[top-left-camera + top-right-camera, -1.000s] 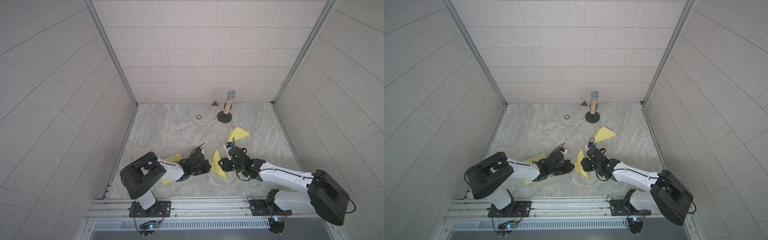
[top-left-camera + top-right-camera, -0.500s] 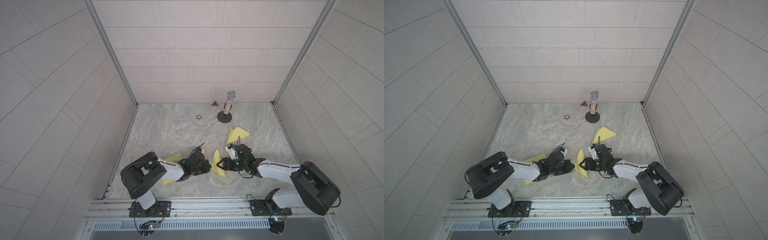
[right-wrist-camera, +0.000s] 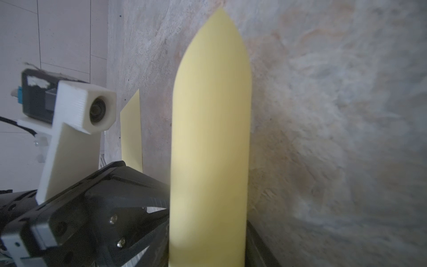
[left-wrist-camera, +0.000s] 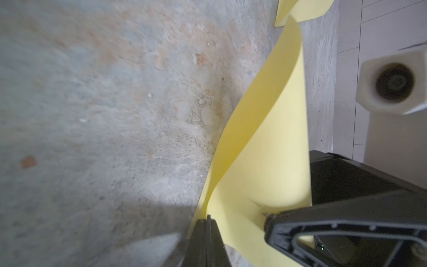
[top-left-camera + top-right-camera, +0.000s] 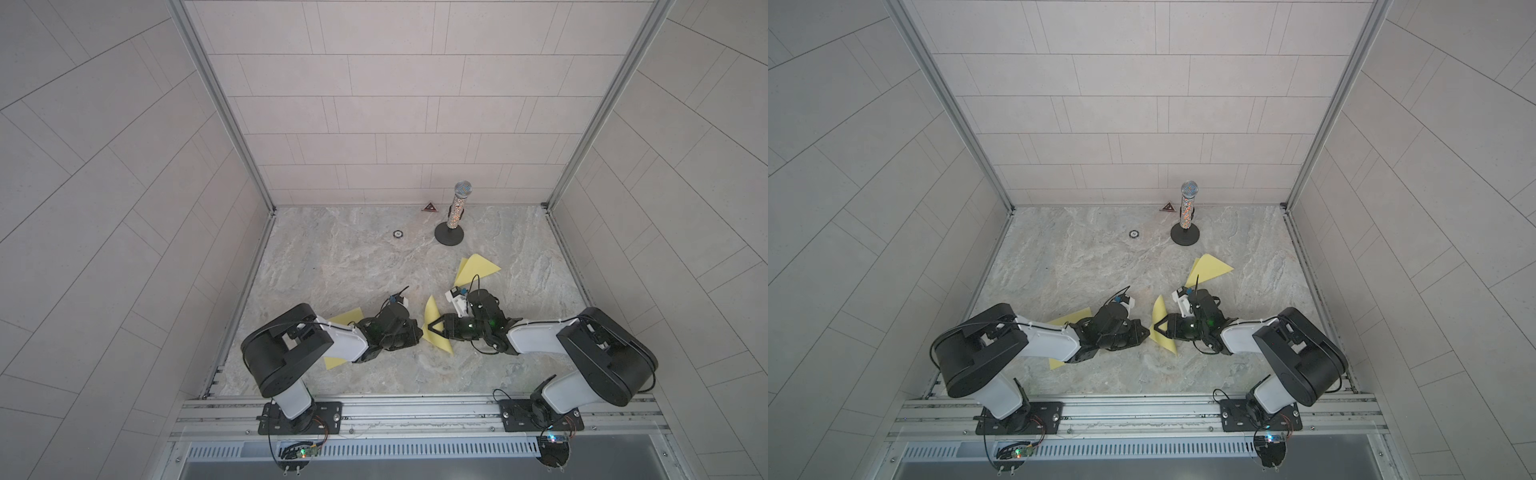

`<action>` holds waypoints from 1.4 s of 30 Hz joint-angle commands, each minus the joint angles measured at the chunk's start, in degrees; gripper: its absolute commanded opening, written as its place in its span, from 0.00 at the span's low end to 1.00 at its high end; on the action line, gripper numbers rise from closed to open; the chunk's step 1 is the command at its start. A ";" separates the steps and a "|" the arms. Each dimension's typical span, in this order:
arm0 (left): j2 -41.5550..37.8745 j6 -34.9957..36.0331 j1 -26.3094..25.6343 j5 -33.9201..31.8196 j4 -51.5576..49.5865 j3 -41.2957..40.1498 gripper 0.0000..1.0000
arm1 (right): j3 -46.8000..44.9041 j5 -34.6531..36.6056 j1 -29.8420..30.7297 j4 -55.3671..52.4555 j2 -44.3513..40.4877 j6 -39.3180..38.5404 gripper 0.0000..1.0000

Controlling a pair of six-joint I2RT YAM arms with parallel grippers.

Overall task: Fold the square paper diagonally
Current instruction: Fold the paper at the center of the board.

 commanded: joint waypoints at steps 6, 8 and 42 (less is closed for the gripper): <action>2.11 0.93 -0.04 -2.12 -6.37 -1.61 0.00 | -2.62 4.38 -0.24 -0.86 0.92 0.71 0.34; 2.18 0.95 -0.02 -2.10 -6.37 -1.61 0.00 | -2.81 4.60 -0.46 -1.14 0.98 0.59 0.30; 2.43 0.59 -0.07 -2.16 -4.88 -2.23 0.13 | -4.27 8.88 0.15 0.06 3.60 1.54 0.31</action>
